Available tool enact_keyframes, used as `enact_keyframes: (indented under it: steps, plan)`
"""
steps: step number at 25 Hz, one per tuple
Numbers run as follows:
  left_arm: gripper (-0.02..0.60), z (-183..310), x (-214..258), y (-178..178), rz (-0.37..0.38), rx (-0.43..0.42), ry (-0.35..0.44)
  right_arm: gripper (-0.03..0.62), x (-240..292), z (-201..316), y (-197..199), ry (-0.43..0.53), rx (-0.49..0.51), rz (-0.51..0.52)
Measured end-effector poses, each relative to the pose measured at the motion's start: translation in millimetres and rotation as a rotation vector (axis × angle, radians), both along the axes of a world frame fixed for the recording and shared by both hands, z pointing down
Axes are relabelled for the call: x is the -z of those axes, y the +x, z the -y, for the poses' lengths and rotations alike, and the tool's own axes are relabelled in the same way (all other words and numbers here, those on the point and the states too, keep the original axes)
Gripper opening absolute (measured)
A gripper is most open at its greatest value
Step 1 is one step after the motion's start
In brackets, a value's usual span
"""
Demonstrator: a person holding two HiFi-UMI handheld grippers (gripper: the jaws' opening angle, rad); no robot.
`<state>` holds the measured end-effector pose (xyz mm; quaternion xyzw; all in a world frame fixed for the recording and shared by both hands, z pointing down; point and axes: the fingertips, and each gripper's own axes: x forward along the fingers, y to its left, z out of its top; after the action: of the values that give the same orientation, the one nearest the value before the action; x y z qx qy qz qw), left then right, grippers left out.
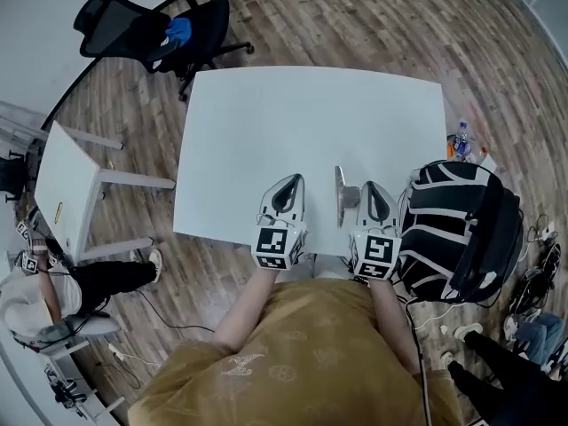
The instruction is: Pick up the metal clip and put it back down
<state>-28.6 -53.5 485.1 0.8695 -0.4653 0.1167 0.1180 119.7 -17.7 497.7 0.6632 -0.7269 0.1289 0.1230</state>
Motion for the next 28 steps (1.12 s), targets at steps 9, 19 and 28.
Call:
enact_keyframes:
  steps: [9, 19, 28]
  plan:
    - [0.002, 8.2, 44.9, 7.0, -0.055, -0.01, 0.094, 0.008, 57.9, 7.7, 9.7, 0.144, -0.033, 0.029]
    - [0.002, 4.2, 74.2, 4.9, -0.091, -0.028, 0.154, 0.008, 109.4, 4.2, -16.9, 0.277, 0.0, 0.012]
    - [0.002, 5.3, 97.0, -21.0, -0.087, 0.009, 0.211, 0.008, 132.8, -2.5, -14.9, 0.306, -0.007, 0.048]
